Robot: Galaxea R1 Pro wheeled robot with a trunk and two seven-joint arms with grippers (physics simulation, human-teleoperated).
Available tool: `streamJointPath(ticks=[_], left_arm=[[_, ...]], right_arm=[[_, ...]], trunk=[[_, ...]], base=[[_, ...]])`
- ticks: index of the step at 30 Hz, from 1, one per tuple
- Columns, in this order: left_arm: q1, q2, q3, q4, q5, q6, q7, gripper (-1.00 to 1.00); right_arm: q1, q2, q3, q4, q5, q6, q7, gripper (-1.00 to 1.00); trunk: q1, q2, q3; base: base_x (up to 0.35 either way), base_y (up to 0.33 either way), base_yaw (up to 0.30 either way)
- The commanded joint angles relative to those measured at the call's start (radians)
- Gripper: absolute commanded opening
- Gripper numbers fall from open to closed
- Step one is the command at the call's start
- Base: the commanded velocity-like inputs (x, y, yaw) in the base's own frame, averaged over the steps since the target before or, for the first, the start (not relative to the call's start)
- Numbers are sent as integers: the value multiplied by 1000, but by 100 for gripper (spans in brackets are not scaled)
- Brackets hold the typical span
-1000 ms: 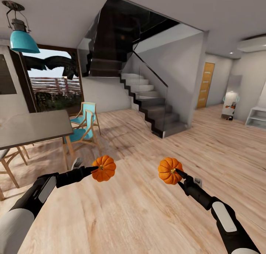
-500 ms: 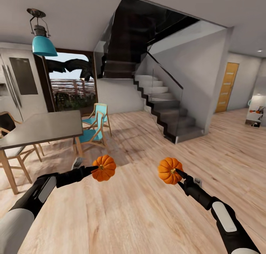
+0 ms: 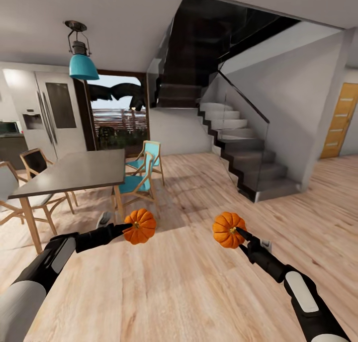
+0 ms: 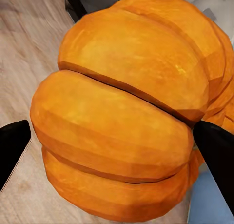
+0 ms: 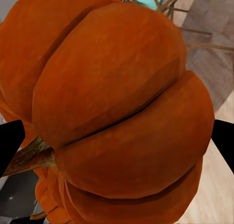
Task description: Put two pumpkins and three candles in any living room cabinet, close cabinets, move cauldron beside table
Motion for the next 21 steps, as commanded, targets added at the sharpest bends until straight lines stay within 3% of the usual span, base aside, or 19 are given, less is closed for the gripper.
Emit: streamJointPath(ticks=[1, 8, 21], left_arm=[[-1, 0, 0, 0, 4, 6, -1, -100], [-1, 1, 0, 0, 5, 6, -1, -100], [1, 1, 3, 1, 8, 6, -4, -100]], right_arm=[[0, 0, -3, -1, -13, 10, 0, -100], [-1, 0, -3, -1, -12, 10, 0, -100], [-1, 0, -1, -1, -12, 10, -1, -100]], trunk=[[0, -1, 0], [0, -1, 6], [0, -1, 17]], base=[[197, -180, 252], [144, -122, 252], [50, -11, 252]])
